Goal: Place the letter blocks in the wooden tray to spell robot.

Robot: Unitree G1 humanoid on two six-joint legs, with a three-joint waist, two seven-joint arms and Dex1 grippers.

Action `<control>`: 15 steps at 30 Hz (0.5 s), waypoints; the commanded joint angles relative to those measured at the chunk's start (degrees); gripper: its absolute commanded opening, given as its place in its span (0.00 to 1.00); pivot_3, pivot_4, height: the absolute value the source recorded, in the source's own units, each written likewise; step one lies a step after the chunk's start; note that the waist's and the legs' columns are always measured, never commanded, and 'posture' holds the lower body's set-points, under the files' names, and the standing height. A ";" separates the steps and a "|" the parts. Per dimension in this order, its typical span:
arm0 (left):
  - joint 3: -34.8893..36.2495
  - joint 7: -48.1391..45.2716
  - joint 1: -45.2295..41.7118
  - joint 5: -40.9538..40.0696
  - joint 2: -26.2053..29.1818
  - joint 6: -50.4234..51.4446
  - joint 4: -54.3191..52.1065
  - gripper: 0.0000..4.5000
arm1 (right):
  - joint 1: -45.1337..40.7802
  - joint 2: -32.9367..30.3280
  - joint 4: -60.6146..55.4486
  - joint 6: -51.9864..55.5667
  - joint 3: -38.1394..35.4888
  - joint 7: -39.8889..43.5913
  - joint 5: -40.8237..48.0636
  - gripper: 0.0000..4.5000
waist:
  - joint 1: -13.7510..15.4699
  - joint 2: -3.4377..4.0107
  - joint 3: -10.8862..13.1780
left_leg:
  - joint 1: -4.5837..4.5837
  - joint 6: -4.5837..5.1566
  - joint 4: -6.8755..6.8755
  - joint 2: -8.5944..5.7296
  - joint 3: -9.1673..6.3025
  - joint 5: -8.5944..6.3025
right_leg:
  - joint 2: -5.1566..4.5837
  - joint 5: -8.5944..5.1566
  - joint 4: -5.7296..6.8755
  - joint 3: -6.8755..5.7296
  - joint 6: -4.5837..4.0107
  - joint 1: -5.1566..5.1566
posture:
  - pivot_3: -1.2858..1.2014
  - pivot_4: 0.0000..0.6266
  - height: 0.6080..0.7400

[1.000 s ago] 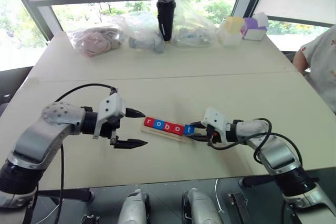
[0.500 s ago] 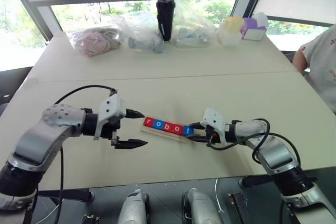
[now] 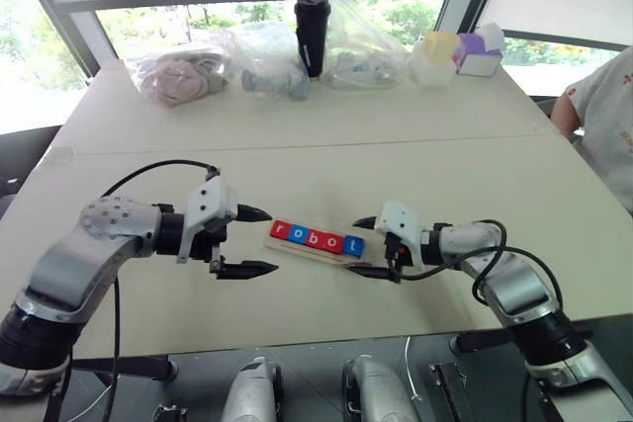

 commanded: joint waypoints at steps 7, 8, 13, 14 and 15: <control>1.09 0.39 -1.25 0.89 -0.65 -1.30 0.23 1.00 | 1.10 -0.06 -2.29 0.53 -0.37 0.60 1.14 0.99 | -0.02 0.00 0.00 | 0.00 0.00 0.00 0.00 0.00 0.00 | 0.00 0.00 0.00 0.00 0.00 0.00 | 0.52 0.24 1.00; 1.13 0.41 -1.24 0.96 -0.65 -1.31 0.24 1.00 | 1.29 -0.08 -2.56 0.70 -0.31 0.76 1.33 0.99 | -0.03 0.00 0.00 | 0.00 0.00 0.00 0.00 0.00 0.00 | 0.00 0.00 0.00 0.00 0.00 0.00 | 0.52 0.24 1.00; 1.22 0.47 -1.23 1.23 -0.71 -1.26 0.30 1.00 | 2.06 -0.17 -4.03 1.79 -0.21 1.74 2.13 0.99 | -0.02 0.00 0.00 | 0.00 0.00 0.00 0.00 0.00 0.00 | 0.00 0.00 0.00 0.00 0.00 0.00 | 0.52 0.24 1.00; 1.23 0.48 -1.23 1.26 -0.70 -1.26 0.34 1.00 | 2.19 -0.15 -4.26 1.89 -0.21 1.79 2.18 0.99 | -0.02 0.00 0.00 | 0.00 0.00 0.00 0.00 0.00 0.00 | 0.00 0.00 0.00 0.00 0.00 0.00 | 0.52 0.24 1.00; 1.22 0.48 -1.22 1.32 -0.69 -1.30 0.42 1.00 | 2.38 -0.16 -4.66 2.21 -0.20 2.04 2.51 0.99 | -0.02 0.00 0.00 | 0.00 0.00 0.00 0.00 -0.01 0.00 | 0.00 0.00 0.00 0.00 0.00 0.00 | 0.52 0.24 1.00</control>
